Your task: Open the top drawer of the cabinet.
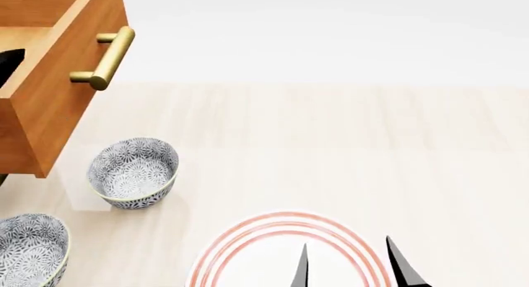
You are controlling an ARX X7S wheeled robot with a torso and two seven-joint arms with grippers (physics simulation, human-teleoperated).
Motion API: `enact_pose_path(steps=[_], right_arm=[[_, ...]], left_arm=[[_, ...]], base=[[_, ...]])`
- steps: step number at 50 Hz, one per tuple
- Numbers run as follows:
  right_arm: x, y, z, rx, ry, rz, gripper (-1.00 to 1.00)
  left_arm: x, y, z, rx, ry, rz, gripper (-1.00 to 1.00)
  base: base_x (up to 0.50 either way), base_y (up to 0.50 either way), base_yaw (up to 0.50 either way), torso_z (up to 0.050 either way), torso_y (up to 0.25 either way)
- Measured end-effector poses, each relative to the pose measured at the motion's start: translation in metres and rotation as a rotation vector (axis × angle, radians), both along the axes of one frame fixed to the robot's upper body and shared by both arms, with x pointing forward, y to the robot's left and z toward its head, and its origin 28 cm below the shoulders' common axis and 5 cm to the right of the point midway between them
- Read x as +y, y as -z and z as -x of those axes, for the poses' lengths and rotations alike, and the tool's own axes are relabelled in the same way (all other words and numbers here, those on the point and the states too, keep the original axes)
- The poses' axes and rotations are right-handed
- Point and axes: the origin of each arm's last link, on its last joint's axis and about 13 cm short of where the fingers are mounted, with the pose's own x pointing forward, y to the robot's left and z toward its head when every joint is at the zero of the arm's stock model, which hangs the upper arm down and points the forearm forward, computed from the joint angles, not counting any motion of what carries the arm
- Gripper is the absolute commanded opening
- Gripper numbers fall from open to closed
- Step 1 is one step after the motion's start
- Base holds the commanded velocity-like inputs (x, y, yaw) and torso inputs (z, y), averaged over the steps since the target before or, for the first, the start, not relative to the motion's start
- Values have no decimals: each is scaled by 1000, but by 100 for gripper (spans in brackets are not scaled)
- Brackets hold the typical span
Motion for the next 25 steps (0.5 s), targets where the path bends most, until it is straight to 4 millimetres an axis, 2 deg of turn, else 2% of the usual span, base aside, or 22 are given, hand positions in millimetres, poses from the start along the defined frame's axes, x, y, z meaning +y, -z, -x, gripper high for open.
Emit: enact_pose_path(steps=[6,12,18,25], right_arm=[[0,0,0,-2,4,2,100],[-1,0,-1,-11,17,1,100],[-3,-1,-1,-25,32,-2,100],[-4,-2,-2,-35,46,-3,100]], left_arm=[[-21,20,28,-126,153,121,100],[-36,51,53,-247,214,256,100],[-48,85,72,-434,193,427,100],[-51,110,94,-676,103,613,100]], base=[[0,0,0,0,0],[0,0,0,0,0],[0,0,0,0,0],[0,0,0,0,0]])
